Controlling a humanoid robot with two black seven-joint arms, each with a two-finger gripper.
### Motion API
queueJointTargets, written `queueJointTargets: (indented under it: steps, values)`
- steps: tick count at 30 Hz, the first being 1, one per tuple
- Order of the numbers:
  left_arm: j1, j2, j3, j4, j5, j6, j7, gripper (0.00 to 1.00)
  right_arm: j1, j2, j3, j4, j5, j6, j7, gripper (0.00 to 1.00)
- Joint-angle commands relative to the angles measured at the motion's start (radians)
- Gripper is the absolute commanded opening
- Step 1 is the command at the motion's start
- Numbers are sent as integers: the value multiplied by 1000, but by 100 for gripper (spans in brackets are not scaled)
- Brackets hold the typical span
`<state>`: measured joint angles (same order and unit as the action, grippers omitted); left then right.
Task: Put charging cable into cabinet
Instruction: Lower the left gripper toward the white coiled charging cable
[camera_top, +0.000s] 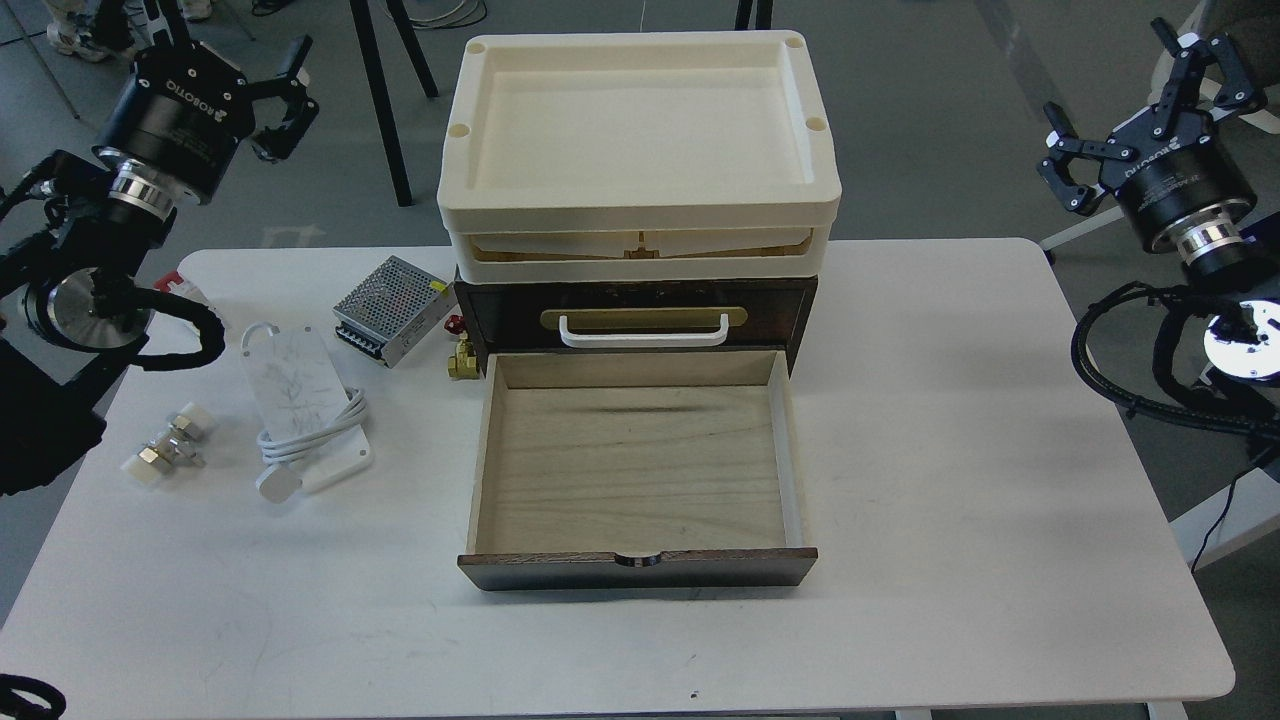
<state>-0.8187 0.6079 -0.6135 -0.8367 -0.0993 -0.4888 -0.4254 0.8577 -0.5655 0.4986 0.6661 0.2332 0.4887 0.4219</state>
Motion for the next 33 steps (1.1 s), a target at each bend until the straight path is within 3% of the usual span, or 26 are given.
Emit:
queueJointTargets:
  steps: [1, 5, 9, 12, 14, 19, 23, 25, 29, 33]
  values:
    - [6, 9, -26, 2, 0, 0, -22, 100, -2, -1, 17, 1, 0, 0, 0, 100]
    - [13, 12, -29, 51, -14, 0, -19, 100, 0, -1, 69, 3, 0, 0, 0, 100]
    - [21, -42, -40, 287, -26, 0, -52, 100, 0, 1, 150, 3, 2, 0, 0, 100]
    - [27, -68, -84, 271, -34, 0, -63, 100, -3, 7, 216, -6, 8, 0, 0, 100]
    - [64, -42, -141, 182, -39, 0, -63, 100, -5, 12, 216, -23, 9, 0, -2, 100]
    - [211, 146, -261, -265, 31, 0, -63, 100, -12, 12, 210, -36, 6, 0, -3, 100]
    - [227, 309, -261, -534, 468, 0, -63, 100, -20, 1, 215, -34, 6, 0, -2, 100]
    - [257, 364, -246, -649, 814, 0, -63, 100, -38, -4, 219, -34, 8, 0, -2, 100]
    - [390, 466, -138, -754, 1454, 289, -63, 100, -72, -16, 221, -33, 8, 0, -2, 100]
    - [434, 533, 24, -681, 1931, 527, -63, 99, -106, -25, 222, -31, 9, 0, -2, 100]
